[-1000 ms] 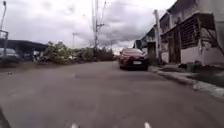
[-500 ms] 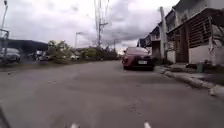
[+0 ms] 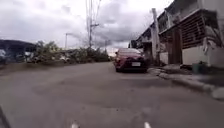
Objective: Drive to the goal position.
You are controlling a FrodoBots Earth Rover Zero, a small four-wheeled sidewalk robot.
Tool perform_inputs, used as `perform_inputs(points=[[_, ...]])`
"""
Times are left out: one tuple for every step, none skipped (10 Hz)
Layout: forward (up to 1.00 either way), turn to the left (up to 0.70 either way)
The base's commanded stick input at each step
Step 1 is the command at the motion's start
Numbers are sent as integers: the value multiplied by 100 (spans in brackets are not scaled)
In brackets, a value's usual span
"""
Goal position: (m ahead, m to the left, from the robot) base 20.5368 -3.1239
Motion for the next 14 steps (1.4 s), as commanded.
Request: perform_inputs(points=[[70, 8], [70, 9], [70, 11], [70, 11], [70, 10], [70, 10], [70, 10], [70, 5], [70, -18], [70, -27], [70, -35], [70, 15], [70, 8], [70, 9]])
